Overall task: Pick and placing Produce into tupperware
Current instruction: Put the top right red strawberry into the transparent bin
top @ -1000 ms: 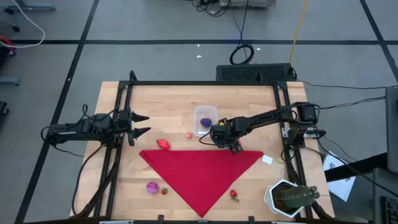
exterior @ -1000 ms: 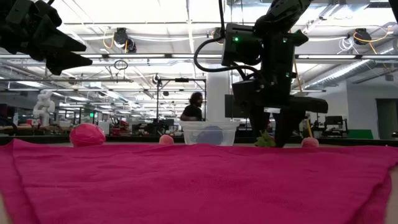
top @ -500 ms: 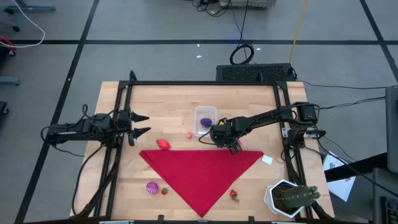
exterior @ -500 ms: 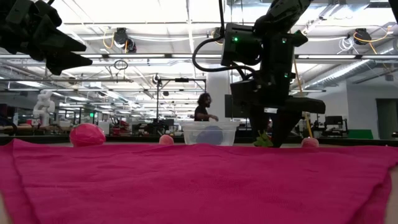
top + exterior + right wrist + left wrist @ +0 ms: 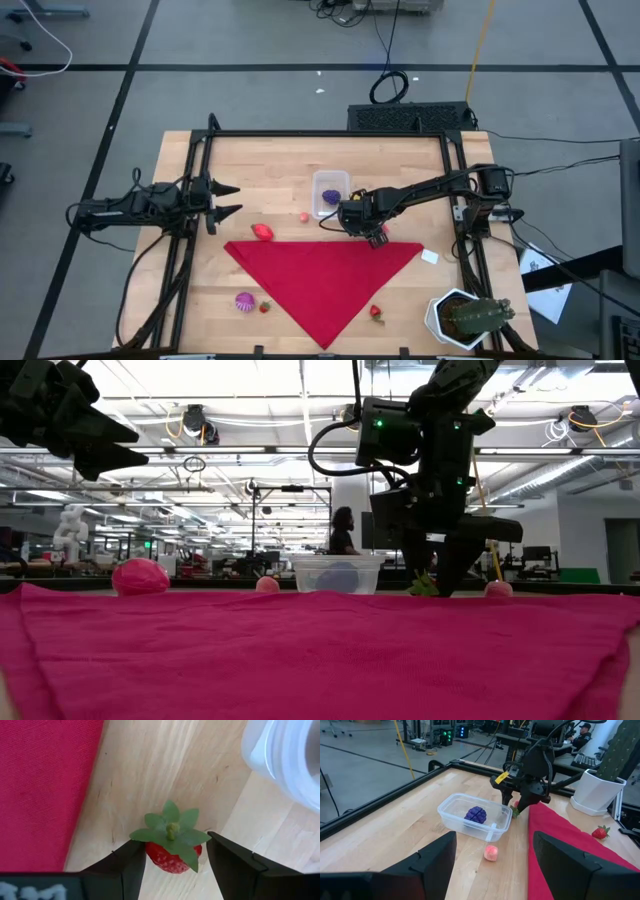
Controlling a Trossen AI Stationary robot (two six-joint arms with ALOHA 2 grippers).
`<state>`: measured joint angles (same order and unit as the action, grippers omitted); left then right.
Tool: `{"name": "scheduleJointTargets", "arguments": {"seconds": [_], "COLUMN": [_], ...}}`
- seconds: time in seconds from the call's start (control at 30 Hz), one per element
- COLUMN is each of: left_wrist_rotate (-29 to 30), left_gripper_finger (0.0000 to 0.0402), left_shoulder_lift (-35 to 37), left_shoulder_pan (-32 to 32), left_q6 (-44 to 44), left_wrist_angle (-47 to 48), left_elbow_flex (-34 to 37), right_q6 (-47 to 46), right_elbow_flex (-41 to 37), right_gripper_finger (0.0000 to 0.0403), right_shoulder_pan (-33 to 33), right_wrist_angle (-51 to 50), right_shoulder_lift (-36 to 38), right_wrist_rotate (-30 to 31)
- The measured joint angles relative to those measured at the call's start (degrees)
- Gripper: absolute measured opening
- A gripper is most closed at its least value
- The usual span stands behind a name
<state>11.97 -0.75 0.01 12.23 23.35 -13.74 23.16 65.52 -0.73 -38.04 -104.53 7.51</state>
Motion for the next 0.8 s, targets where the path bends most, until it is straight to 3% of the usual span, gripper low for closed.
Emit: {"name": "scheduleJointTargets", "arguments": {"seconds": [0.33,0.8], "left_wrist_rotate": [0.00,0.00], "left_gripper_finger": [0.0271,0.0271], "left_shoulder_lift": [0.02,0.01], "left_shoulder_pan": [0.00,0.01], "left_q6": [0.00,0.00], "left_wrist_angle": [0.00,0.00], "left_elbow_flex": [0.00,0.00], "right_q6": [0.00,-1.51], "right_elbow_flex": [0.00,0.00], "right_gripper_finger": [0.0150,0.0147], "right_shoulder_pan": [0.00,0.02], "right_wrist_angle": [-0.11,-0.11], "right_shoulder_lift": [0.00,0.00], "right_wrist_rotate": [-0.04,0.26]}}
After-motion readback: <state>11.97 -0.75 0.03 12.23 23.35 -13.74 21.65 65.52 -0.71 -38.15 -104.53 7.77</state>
